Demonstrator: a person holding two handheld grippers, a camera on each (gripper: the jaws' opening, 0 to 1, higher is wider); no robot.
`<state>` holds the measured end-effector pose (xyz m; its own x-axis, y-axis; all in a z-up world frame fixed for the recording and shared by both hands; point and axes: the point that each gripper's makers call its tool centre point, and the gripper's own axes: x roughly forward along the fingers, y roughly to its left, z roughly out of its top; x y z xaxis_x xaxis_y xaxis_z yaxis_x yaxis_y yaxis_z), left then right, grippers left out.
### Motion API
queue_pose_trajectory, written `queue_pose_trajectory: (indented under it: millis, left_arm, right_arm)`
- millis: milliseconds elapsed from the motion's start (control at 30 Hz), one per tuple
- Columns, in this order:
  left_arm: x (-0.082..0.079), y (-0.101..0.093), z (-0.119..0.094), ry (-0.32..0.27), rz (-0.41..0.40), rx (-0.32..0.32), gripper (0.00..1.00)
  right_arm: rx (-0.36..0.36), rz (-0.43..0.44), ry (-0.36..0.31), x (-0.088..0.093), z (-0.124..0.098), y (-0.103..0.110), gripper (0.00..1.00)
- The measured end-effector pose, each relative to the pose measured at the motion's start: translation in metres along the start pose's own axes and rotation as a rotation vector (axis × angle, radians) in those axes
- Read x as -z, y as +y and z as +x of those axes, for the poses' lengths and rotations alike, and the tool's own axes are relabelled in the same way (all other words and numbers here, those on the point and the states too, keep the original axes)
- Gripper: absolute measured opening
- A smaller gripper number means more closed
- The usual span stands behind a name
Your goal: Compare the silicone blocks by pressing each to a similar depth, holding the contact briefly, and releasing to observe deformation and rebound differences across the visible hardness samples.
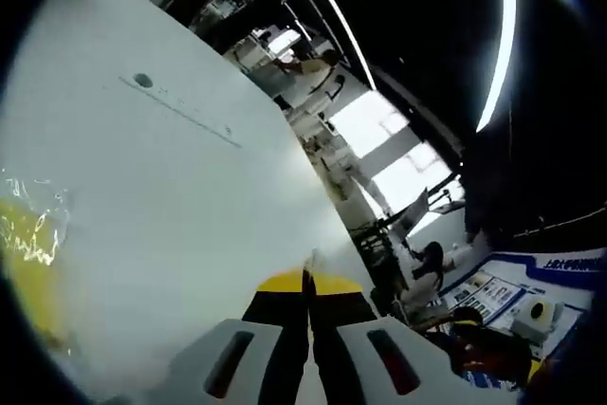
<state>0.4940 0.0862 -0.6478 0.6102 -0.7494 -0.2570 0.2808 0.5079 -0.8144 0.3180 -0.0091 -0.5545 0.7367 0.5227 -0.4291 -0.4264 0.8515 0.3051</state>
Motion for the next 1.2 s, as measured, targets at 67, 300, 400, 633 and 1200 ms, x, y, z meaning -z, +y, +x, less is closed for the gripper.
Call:
queue_pose_trajectory:
  millis: [67, 300, 400, 633, 1200]
  left_arm:
    - [-0.003, 0.012, 0.003, -0.017, -0.010, -0.025, 0.00]
    - [-0.004, 0.049, 0.010, -0.069, -0.084, -0.112, 0.00]
    - [-0.005, 0.070, 0.012, -0.079, -0.014, -0.200, 0.00]
    - [0.000, 0.094, 0.017, -0.022, 0.110, -0.307, 0.00]
    - [-0.008, 0.096, 0.008, 0.049, 0.390, -0.402, 0.08]
  right_arm:
    - [0.012, 0.001, 0.008, 0.002, 0.000, -0.002, 0.91]
    - [0.037, 0.005, 0.029, 0.004, 0.002, -0.007, 0.89]
    - [0.025, 0.007, 0.030, 0.005, 0.003, -0.004, 0.88]
    - [0.006, -0.007, 0.042, 0.009, 0.005, 0.002, 0.87]
    - [-0.012, -0.010, 0.026, 0.004, 0.005, 0.008, 0.85]
